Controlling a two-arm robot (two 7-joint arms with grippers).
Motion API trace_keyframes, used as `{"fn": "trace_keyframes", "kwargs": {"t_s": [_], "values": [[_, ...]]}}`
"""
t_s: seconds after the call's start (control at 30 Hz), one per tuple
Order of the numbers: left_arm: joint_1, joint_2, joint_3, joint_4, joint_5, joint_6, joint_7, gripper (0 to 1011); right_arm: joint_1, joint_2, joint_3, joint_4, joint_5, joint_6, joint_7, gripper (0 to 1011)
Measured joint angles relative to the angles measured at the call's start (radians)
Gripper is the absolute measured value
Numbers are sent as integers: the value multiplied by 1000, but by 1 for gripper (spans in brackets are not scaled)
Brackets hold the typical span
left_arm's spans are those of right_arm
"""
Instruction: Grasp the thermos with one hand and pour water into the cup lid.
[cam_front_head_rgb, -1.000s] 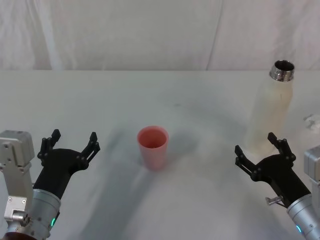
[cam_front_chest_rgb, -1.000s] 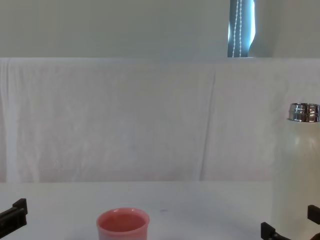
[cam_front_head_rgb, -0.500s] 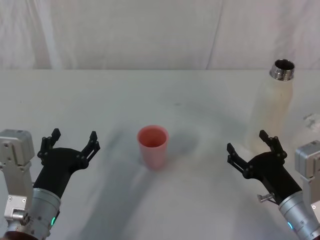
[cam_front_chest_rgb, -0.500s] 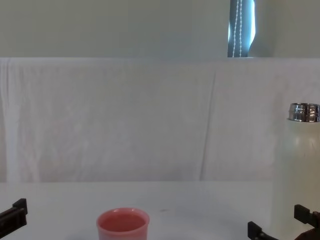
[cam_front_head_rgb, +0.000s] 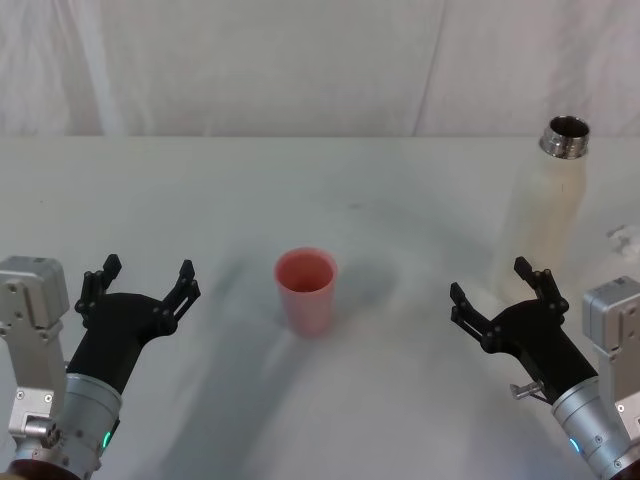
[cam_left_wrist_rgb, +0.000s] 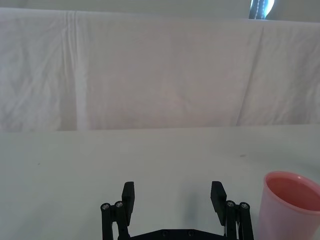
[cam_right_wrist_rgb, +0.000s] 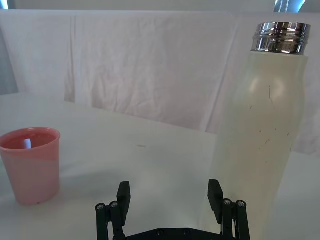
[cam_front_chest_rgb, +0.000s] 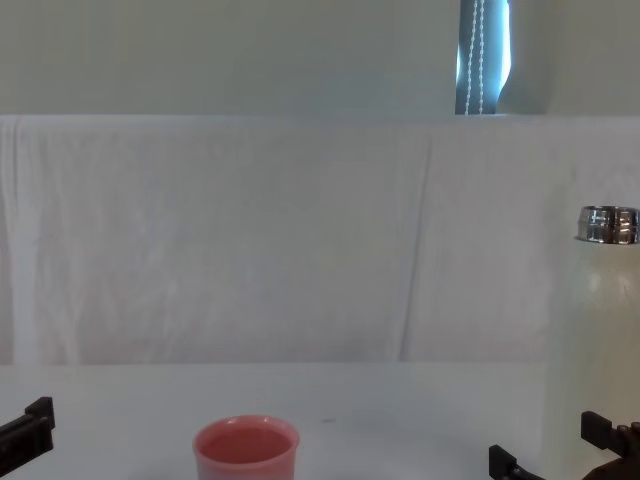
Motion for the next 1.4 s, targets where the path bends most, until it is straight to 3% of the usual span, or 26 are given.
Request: {"fn": "trace_keyframes", "kwargs": {"t_s": [1.4], "values": [[0, 0, 0, 0, 0, 0, 0, 1001, -2, 1, 1, -3, 1, 1, -4, 1001]]}}
